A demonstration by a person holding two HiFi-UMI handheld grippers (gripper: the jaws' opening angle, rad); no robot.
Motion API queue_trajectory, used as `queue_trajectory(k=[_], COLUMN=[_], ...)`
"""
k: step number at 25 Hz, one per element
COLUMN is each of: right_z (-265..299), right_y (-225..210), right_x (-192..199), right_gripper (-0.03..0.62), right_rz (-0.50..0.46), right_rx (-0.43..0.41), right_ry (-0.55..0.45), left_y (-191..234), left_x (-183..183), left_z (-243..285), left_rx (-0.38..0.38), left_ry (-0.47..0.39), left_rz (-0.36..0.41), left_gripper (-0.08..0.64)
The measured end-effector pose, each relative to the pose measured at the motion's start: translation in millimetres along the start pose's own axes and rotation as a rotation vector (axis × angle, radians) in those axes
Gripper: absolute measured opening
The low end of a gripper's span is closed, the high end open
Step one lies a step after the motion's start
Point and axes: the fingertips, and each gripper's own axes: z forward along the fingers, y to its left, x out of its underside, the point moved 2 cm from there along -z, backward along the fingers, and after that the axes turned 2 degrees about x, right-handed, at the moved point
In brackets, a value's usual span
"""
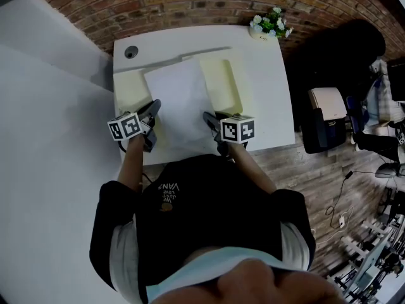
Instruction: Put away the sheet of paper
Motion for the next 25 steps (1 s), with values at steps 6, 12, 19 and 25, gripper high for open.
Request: queue_trajectory(k=[6,12,19,25], right_z=[2.5,0.9,-9.9,-25.0], right_y=[-0.5,-3.3,-8.6,-18.1], right_x=[0.0,-0.8,-8.7,-17.8], right_gripper=[0.059,0.120,0.141,0.141], right_rz=[0.003,0.006,0.014,0.025], right_rx=[0.000,0.014,0.038,0.066], right_ry=[0.017,0.013,-0.037,-0.085], left_y=[6.9,13.0,19.6,23.4], left_x=[2.0,4.5,8.7,12.4], left_z=[0.0,0.4,2.8,2.2], left_rx=[-0.016,-0.033,-0.044,-0.058], left_ry=[0.004,0.015,0.026,0.037], left_rz=[-0.010,-0.010,-0.030,-0.032], left_gripper=[0.000,0.000,0.000,0.000])
